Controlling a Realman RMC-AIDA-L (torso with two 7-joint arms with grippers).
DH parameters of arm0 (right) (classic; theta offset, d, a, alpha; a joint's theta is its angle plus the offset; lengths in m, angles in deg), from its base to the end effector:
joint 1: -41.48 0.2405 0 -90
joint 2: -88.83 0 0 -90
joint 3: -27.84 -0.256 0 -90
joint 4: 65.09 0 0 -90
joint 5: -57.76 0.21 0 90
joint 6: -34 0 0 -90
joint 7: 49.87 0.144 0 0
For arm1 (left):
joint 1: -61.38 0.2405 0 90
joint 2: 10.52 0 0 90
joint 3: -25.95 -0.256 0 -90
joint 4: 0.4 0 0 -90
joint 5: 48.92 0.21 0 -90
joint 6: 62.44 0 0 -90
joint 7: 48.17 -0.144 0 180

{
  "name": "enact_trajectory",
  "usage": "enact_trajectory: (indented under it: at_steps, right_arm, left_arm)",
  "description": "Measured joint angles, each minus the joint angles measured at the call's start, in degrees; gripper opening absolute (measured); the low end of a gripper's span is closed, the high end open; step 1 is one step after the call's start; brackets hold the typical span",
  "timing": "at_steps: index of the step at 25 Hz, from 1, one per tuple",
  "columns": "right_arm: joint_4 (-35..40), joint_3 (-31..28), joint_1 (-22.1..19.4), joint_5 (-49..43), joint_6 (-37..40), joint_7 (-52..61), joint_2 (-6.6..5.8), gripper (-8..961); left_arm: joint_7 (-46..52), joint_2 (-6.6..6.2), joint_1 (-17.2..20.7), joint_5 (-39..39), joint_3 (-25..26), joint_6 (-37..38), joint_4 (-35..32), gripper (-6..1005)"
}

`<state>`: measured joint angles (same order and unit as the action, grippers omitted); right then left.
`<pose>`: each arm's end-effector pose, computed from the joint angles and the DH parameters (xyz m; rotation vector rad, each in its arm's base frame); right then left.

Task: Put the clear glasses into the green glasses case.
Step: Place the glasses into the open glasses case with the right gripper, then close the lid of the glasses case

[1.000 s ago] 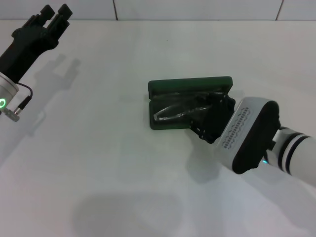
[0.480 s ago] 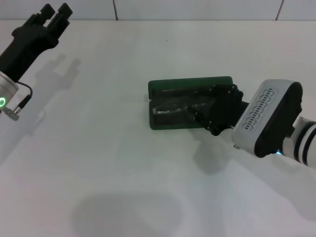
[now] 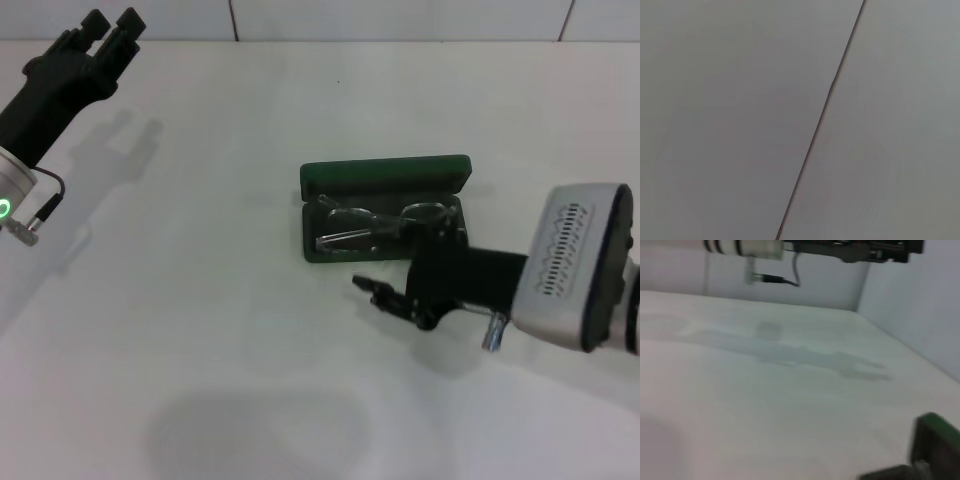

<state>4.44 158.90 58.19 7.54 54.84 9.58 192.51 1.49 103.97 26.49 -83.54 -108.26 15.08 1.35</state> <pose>0.2003 0.2963 -0.0835 -2.6025 0.0511 0.3517 -0.2912 0.3656 0.0164 -1.8346 -0.7612 -1.1573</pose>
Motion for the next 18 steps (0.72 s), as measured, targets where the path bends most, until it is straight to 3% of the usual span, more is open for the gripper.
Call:
enact_trajectory:
  at_steps: [2,5,7,12,15,18]
  right_arm:
    - [-1.78,-1.28,0.28,-0.09,6.61,0.93,-0.39,451]
    - [-6.48,-7.82,0.37,-2.07,21.91,3.50,-0.21,451]
    - [-10.59,-14.05,0.35,-4.90,31.56,5.68,1.03,450]
    - [-25.96,-39.21,4.77,-19.56,57.98,8.73,7.11,449]
    - [-30.60,-49.84,6.92,-27.01,63.80,8.84,8.90,450]
    - [-31.27,-54.85,7.18,-32.61,64.77,8.42,9.48,450]
  left_arm:
    - [0.00,-0.01,0.01,0.00,0.00,0.00,-0.01,545]
    - [0.00,-0.03,0.00,0.00,0.00,0.01,-0.17,545]
    - [-0.08,0.01,-0.17,-0.01,0.00,0.05,-0.41,546]
    - [-0.08,0.06,0.09,0.35,0.00,2.60,-0.56,546]
    - [-0.05,0.08,0.24,1.54,0.00,3.87,-0.39,546]
    - [-0.03,0.10,-0.05,3.90,0.00,4.04,-0.58,547]
